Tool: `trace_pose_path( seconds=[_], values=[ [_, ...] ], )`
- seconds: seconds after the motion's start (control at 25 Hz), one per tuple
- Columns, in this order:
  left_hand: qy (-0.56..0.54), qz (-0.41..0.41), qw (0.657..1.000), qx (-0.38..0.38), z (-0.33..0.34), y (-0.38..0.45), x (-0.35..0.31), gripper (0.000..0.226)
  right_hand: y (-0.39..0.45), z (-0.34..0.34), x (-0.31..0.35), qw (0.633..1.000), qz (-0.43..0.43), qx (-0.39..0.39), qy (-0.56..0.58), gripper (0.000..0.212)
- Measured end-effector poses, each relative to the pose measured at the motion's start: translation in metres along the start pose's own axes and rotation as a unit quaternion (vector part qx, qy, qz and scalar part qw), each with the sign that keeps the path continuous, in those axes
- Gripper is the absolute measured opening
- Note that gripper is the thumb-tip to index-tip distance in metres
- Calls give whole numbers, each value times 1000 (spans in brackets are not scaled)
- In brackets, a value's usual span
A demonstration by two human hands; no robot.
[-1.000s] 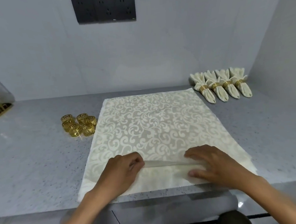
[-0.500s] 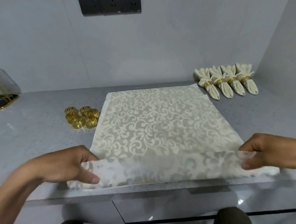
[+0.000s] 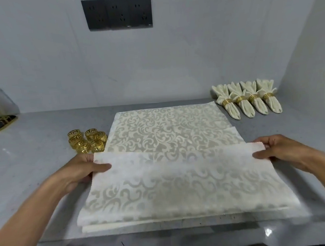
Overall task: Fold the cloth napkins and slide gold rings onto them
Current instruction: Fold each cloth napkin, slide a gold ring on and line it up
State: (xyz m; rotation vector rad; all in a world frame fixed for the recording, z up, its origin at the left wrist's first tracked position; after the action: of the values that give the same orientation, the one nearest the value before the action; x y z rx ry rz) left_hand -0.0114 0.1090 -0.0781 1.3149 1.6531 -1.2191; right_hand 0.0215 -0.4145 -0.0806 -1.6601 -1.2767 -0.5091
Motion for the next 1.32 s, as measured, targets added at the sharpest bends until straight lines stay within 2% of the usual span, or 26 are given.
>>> trace_pose_path(
  seconds=[0.12,0.2,0.24,0.32,0.44,0.56,0.68,0.8,1.12,1.2,1.24,1.32],
  values=[
    [11,25,996,-84,-9,41,3,12,29,-7,11,992,-9,-105,73,33],
    [55,56,989,-127,-11,59,2,4,43,-9,16,984,-17,-154,84,26],
    [95,74,982,-148,-12,66,1,8,52,-8,15,982,-16,-172,73,23],
    [219,139,949,-178,-10,78,-6,30,70,-8,12,978,-13,-203,36,17],
    [362,244,876,-203,-1,84,-18,44,80,-8,12,963,-21,-267,-7,17],
    [420,263,842,-215,4,87,-23,47,81,-7,17,949,-37,-310,-36,27],
    [466,238,820,-230,9,91,-20,32,86,-6,23,939,-38,-330,-91,34],
    [478,215,814,-251,11,93,-18,24,91,-4,23,930,-29,-341,-132,36],
    [470,176,826,-258,11,92,-19,19,95,-3,20,918,5,-358,-172,31],
    [478,164,822,-262,12,82,-29,29,97,-2,19,915,20,-360,-183,28],
    [486,181,815,-259,17,72,-35,37,95,-1,22,913,27,-364,-183,26],
    [474,269,805,-235,43,36,-46,36,75,1,34,897,34,-397,-188,28]
  ],
)
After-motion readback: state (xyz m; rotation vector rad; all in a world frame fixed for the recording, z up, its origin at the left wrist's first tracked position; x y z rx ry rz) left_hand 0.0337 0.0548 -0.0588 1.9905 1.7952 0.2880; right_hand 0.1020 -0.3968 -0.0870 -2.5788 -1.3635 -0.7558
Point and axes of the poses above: each hand's wrist, its own y-axis towards the middle knuckle, its own z-axis out of the palm, x = y × z, the point moved 7 cm from there along y, towards the middle knuckle, and after that the axes turned 7 degrees about z, right-handed, at the moved point
